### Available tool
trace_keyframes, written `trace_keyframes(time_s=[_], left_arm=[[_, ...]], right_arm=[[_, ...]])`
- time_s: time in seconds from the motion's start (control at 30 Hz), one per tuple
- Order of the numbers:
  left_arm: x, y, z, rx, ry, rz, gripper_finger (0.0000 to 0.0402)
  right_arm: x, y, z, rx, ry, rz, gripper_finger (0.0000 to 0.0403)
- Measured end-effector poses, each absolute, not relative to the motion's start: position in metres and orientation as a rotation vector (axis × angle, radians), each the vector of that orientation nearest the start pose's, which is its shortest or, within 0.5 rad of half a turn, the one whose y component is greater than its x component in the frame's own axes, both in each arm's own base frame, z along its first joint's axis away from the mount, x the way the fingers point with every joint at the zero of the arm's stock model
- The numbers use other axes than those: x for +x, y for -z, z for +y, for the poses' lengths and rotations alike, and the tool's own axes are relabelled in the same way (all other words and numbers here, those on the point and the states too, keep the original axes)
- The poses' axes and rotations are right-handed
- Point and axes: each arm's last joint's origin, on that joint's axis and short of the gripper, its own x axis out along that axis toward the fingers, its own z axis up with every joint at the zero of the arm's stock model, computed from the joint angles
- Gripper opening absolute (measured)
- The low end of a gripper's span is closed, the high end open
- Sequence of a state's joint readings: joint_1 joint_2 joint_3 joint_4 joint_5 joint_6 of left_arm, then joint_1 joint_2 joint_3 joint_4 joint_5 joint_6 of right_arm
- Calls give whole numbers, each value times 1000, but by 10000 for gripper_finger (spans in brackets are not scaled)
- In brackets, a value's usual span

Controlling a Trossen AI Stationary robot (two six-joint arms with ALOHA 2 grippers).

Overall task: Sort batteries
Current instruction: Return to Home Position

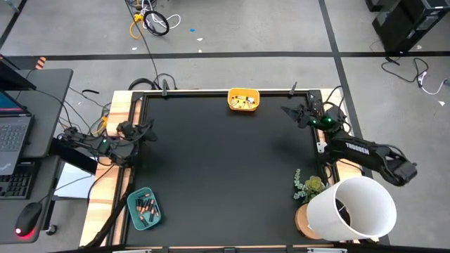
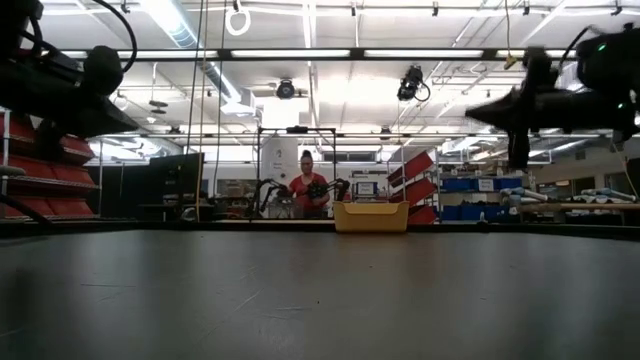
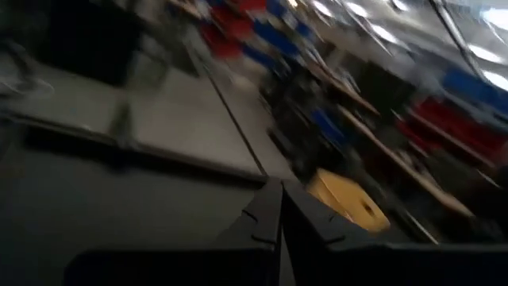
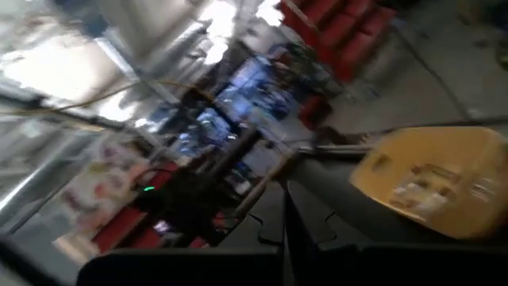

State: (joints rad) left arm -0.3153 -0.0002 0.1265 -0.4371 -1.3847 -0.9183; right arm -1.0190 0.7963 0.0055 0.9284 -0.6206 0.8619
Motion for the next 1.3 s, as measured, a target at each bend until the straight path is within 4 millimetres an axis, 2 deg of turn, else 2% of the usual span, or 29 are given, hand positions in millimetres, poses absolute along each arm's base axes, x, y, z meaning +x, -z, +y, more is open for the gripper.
trace_keyframes(time_s=[0.17, 0.33, 0.47, 0.63, 0.93, 1.1, 1.3], left_arm=[[72, -169, 4, -650, -851, -150, 25], [73, -169, 3, -662, -816, -130, 25], [73, -169, 4, -654, -832, -137, 25], [73, -169, 4, -630, -846, -136, 25], [72, -169, 4, -631, -849, -139, 25], [72, -169, 4, -499, -863, -86, 25], [68, -171, 7, -183, -1038, -19, 25]], right_arm=[[86, -195, -91, 610, 194, -357, 1], [80, -211, -74, 503, 96, -444, 2], [78, -209, -68, 531, 91, -418, 1], [74, -196, -63, 630, 132, -328, 2], [70, -190, -57, 667, 142, -291, 1], [75, -180, -54, 752, 119, -192, 2], [80, -175, -47, 795, 54, -117, 2]])
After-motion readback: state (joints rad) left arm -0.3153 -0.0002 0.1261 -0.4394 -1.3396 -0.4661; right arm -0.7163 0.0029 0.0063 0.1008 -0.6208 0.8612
